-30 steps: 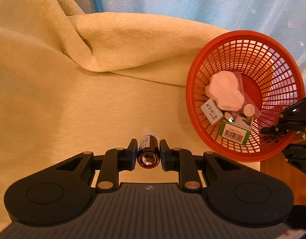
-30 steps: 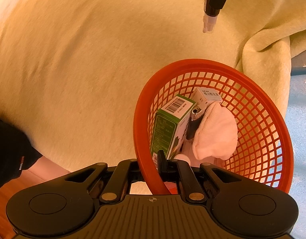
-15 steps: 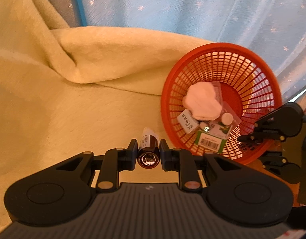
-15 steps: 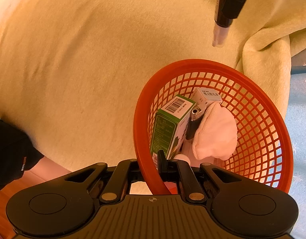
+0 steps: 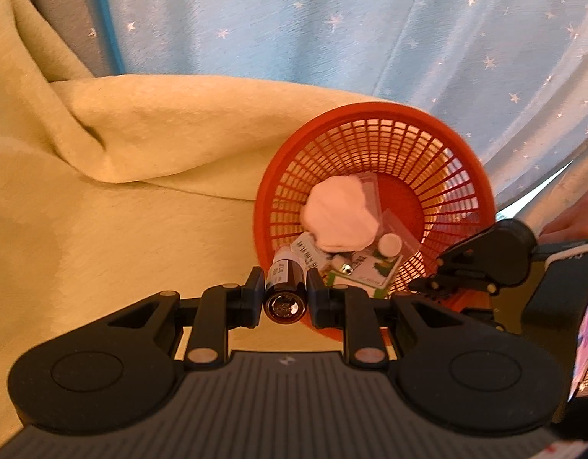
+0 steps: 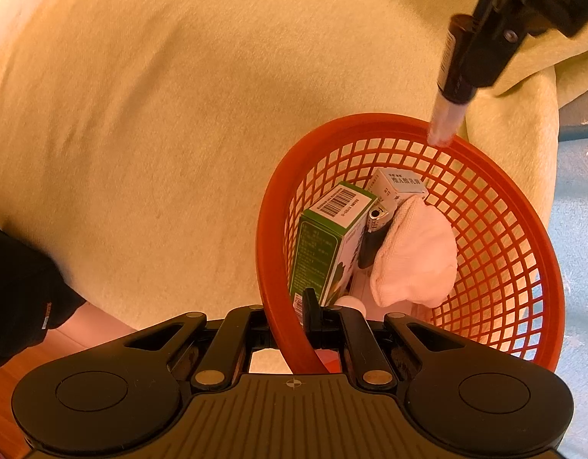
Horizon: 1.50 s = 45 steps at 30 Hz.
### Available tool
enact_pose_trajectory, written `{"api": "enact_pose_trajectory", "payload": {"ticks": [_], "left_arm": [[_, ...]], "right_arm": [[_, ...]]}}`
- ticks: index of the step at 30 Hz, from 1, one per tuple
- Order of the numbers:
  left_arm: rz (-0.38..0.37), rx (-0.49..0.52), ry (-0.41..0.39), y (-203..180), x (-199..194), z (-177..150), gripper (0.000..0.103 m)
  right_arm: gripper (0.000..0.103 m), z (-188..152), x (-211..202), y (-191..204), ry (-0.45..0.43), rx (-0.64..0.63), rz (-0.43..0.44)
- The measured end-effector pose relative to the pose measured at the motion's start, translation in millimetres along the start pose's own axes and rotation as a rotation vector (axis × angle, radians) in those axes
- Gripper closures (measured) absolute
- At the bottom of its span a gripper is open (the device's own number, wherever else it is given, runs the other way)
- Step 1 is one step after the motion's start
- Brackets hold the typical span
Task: Organize objects
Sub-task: 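Lift the dropper bottle and carry it toward the wastebasket, then lower the dropper bottle into the wastebasket and open the left tool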
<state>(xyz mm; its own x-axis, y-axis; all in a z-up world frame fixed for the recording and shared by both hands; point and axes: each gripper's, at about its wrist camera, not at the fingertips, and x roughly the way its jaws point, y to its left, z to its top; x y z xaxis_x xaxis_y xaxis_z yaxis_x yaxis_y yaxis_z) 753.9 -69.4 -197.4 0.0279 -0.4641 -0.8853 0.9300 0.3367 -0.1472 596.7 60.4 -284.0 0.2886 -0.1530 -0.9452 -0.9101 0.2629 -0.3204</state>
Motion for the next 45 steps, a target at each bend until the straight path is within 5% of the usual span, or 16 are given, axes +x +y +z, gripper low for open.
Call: {"api": "enact_pose_trajectory", "payload": {"ticks": [45], "left_arm": [[-0.236,-0.011,-0.032,-39.6,29.1,46.6,0.084]], "right_arm": [[0.099,0.3,1.1,0.4,-0.018,0.023,0.006]]}}
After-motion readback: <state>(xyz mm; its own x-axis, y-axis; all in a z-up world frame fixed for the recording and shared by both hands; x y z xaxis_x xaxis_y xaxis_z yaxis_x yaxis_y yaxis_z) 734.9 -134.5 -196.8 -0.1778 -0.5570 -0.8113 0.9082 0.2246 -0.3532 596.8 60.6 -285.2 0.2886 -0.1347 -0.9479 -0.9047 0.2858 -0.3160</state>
